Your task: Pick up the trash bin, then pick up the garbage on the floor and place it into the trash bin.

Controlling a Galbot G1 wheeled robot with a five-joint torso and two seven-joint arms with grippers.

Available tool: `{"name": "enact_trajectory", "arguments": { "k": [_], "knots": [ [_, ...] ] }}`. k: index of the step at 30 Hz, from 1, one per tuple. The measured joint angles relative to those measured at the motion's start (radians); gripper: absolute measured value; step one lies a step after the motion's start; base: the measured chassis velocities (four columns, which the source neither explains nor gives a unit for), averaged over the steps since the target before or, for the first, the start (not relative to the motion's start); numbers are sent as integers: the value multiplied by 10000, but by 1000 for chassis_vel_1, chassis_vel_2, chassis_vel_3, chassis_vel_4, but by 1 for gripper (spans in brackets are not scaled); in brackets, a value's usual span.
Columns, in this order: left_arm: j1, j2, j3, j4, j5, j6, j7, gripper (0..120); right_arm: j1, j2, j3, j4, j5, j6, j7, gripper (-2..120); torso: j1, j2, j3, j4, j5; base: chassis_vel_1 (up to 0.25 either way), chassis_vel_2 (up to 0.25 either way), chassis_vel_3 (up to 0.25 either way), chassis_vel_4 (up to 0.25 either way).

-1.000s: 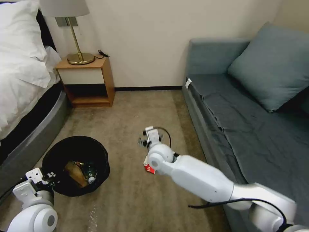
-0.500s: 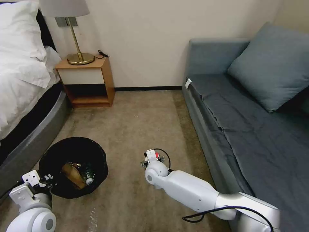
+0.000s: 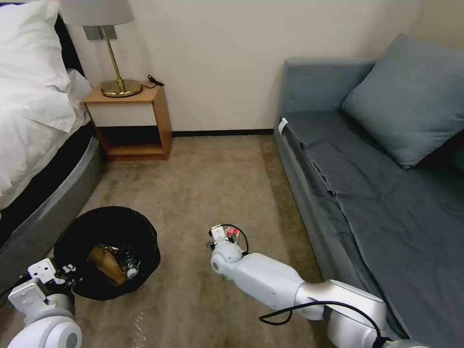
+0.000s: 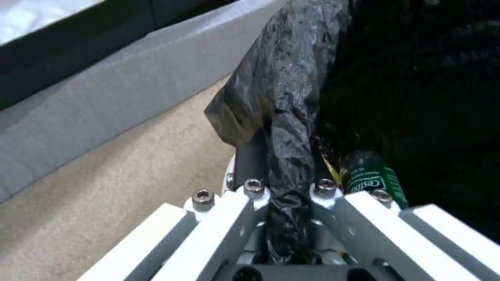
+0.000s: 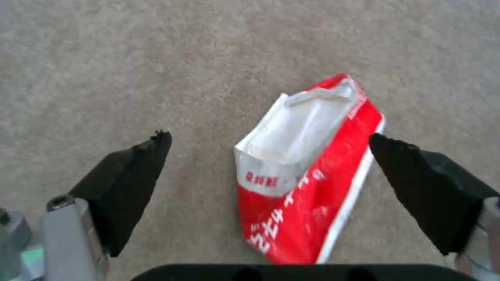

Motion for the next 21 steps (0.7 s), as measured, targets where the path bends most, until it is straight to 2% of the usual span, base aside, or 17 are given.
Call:
{"name": "enact_trajectory", "arguments": {
  "k": [2,10,14,15,17,21],
  "knots": [
    [98,-17,-32,-196,-15,-12,2,2,41,253,129,-884,-664,212,-525,97,0,1,0,3,2,0,0,0,0],
    [184,-22,-100,-376,-49,-41,9,2,-6,268,472,-1849,-1539,274,-1314,96,0,1,1,-2,0,0,0,0,0],
    [192,-37,-110,-395,-49,-43,9,2,-82,262,480,-1877,-1679,280,-1499,85,0,1,0,-1,1,0,0,0,0],
    [188,-37,-123,-395,-49,-46,8,2,-123,257,476,-1877,-1720,286,-1560,78,0,0,0,-1,1,0,0,0,0],
    [182,-38,-131,-395,-49,-46,8,2,-143,255,467,-1877,-1743,286,-1602,75,0,0,0,-1,1,0,0,0,0],
    [173,-48,-142,-344,-50,-64,6,2,-189,246,445,-1914,-1883,311,-1793,57,0,1,0,-1,1,0,0,0,0]
  ]
}}
